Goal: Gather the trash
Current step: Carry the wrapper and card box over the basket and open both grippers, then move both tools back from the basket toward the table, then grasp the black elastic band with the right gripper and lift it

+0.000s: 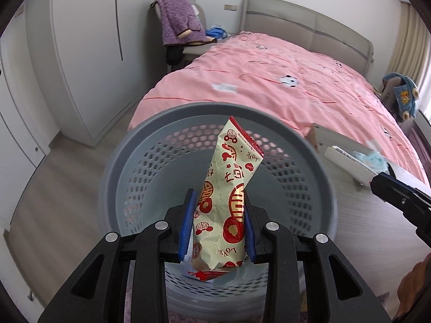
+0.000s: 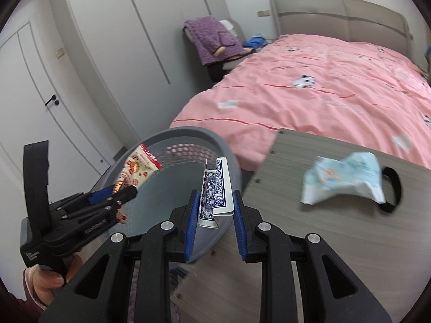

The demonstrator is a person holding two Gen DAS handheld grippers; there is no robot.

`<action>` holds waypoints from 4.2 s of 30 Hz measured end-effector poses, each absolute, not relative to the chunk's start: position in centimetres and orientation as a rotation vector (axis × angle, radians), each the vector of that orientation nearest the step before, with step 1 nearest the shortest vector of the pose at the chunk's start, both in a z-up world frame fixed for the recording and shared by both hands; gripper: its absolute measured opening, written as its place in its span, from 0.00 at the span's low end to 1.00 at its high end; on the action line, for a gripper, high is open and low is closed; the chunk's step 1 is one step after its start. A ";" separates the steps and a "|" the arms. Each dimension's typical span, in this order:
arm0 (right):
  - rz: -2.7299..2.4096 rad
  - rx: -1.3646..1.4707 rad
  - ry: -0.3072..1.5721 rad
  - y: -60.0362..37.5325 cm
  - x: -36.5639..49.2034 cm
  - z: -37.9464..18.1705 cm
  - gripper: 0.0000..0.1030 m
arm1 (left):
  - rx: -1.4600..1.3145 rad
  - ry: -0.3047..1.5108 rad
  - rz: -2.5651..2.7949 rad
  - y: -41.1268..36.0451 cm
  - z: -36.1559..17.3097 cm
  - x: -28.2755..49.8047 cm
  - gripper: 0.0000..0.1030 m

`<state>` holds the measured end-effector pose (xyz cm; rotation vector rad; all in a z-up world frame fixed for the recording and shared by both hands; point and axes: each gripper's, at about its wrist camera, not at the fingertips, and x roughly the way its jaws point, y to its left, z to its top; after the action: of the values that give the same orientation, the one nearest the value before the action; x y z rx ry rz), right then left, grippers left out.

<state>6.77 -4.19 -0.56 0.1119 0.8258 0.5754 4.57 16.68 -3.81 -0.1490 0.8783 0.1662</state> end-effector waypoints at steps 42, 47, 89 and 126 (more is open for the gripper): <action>0.619 0.054 0.823 0.2 6.9 -1.1 0.43 | -0.118 0.862 0.260 18.4 -3.4 3.6 0.64; 0.606 0.057 0.816 -0.4 6.2 -0.8 0.45 | -0.105 0.845 0.265 17.6 -2.8 2.9 0.67; 0.140 0.176 0.850 -21.0 8.1 -5.1 0.60 | 0.016 0.885 -0.019 3.3 -3.1 5.9 0.70; 0.166 0.113 0.922 -21.0 13.5 -6.8 0.11 | 0.031 0.928 -0.085 -0.6 -4.6 10.7 0.70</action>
<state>13.51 -21.01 -6.75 0.1128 0.9220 0.1656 10.69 -0.65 -4.64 0.0309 0.9282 -0.0847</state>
